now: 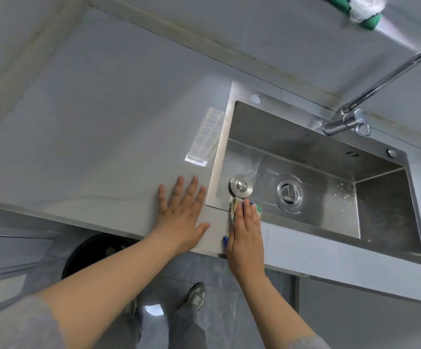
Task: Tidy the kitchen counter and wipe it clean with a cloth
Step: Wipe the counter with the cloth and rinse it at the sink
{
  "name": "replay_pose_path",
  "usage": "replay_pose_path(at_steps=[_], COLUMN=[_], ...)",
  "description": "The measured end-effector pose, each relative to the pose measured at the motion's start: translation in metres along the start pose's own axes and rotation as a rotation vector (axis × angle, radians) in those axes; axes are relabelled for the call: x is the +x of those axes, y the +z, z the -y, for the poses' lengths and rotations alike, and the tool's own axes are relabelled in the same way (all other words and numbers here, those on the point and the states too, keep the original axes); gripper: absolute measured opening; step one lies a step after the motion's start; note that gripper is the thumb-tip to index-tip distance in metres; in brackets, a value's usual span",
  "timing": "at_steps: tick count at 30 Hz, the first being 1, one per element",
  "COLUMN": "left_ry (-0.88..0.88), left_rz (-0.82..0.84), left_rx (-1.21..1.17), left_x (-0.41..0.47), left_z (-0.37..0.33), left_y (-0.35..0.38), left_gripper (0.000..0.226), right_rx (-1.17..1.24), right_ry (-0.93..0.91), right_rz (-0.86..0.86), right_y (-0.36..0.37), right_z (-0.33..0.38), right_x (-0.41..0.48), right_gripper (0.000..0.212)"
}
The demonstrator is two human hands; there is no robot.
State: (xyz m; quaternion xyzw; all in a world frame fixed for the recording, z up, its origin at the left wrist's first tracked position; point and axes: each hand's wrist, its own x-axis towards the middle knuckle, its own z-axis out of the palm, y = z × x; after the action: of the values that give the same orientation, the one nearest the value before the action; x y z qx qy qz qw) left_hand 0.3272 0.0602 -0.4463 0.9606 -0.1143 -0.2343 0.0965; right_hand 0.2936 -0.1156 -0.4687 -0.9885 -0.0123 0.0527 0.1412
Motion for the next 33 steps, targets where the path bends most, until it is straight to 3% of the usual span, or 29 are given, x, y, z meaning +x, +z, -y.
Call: replay_pose_path(at_steps=[2, 6, 16, 24, 33], left_ry=[0.036, 0.013, -0.097, -0.106, 0.129], left_rz=[0.033, 0.062, 0.115, 0.011, -0.084], left_rx=[0.023, 0.083, 0.126, 0.108, 0.103], left_x=[0.010, 0.018, 0.020, 0.019, 0.037], left_z=[-0.026, -0.059, -0.070, -0.072, -0.140], left_y=[0.004, 0.019, 0.022, 0.029, 0.045], left_gripper=[0.076, 0.075, 0.071, 0.068, 0.078], right_rx=[0.009, 0.007, 0.015, 0.000, -0.003], right_ry=[-0.002, -0.038, -0.075, -0.084, -0.034], right_rz=[0.028, 0.065, 0.087, 0.080, 0.013], right_y=[-0.005, -0.014, -0.026, -0.034, -0.037], right_z=[-0.012, -0.044, -0.099, -0.119, -0.140], right_x=[-0.001, -0.004, -0.010, -0.014, -0.018], right_gripper=[0.068, 0.084, 0.093, 0.086, 0.070])
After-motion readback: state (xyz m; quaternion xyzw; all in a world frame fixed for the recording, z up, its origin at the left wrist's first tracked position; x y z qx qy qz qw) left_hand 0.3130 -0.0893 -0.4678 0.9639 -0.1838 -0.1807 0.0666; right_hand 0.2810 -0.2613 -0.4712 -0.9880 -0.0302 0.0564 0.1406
